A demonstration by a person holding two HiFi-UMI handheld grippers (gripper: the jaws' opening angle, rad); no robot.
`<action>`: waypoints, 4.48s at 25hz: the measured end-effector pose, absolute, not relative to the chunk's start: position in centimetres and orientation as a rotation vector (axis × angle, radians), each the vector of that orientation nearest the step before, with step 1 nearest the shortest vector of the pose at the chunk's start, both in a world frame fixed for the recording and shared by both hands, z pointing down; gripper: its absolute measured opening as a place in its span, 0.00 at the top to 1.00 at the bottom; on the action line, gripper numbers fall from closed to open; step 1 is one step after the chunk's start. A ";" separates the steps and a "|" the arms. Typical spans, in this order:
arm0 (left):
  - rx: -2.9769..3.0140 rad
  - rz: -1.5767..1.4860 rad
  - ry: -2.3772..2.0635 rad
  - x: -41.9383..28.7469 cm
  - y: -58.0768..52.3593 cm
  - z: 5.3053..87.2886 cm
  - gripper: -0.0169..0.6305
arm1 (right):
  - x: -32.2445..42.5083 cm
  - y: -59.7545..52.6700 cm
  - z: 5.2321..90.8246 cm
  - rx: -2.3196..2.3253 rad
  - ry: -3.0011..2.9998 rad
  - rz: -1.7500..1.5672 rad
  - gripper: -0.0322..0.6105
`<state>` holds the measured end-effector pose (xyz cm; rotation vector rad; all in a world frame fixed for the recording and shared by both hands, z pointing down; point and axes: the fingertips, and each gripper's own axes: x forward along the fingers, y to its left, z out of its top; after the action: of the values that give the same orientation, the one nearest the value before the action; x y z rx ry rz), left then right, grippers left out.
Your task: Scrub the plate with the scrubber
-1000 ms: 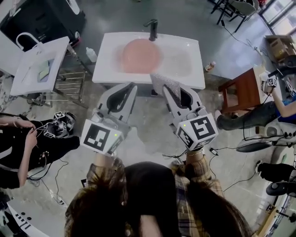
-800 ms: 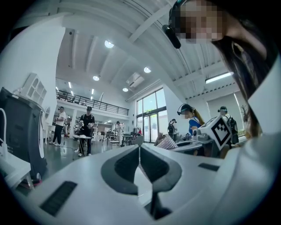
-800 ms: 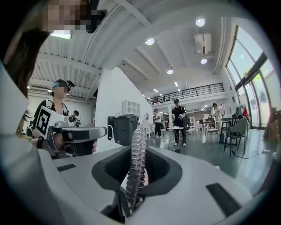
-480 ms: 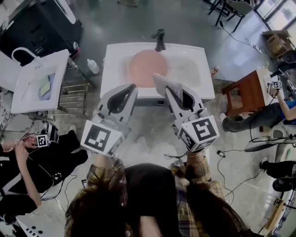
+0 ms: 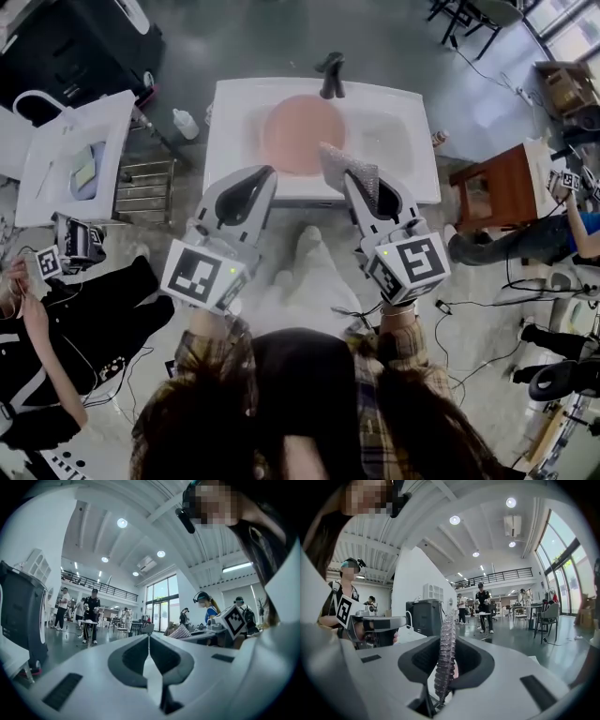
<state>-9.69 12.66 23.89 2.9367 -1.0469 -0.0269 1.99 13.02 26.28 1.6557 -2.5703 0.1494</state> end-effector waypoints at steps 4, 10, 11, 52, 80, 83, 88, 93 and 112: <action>2.926 -0.036 -1.071 -9.7 10.5 23.9 0.94 | 2.0 10.5 26.4 1.636 -2.581 0.146 0.82; 2.930 -0.058 -1.129 -8.4 5.6 24.1 0.94 | 3.3 6.1 26.6 1.583 -2.590 0.145 0.82; 2.922 -0.059 -1.133 -8.0 4.7 24.1 0.94 | 3.7 5.2 26.6 1.570 -2.592 0.149 0.82; 2.814 0.066 -1.266 -2.5 -10.6 25.4 0.94 | 5.1 -9.5 29.1 1.236 -2.685 0.269 0.82; 2.557 0.336 -1.193 -4.6 -12.1 43.2 0.94 | 3.2 -11.1 43.9 1.154 -2.544 0.663 0.82; 2.515 0.376 -1.204 -5.0 -12.7 45.6 0.94 | 3.5 -11.3 45.0 1.167 -2.552 0.714 0.82; 2.472 0.442 -1.225 -5.8 -13.4 48.6 0.94 | 3.7 -11.4 46.8 1.174 -2.544 0.754 0.82; 2.422 0.477 -1.216 -6.7 -14.6 51.1 0.89 | 3.5 -11.8 48.3 1.187 -2.527 0.770 0.82; 2.237 0.674 -1.080 -7.2 -15.3 59.6 0.74 | 4.7 -12.6 49.6 1.244 -2.509 0.766 0.82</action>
<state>-7.16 -15.32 59.62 2.2372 -1.0802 0.6743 4.71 -12.56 49.64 1.2439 -2.5089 0.7662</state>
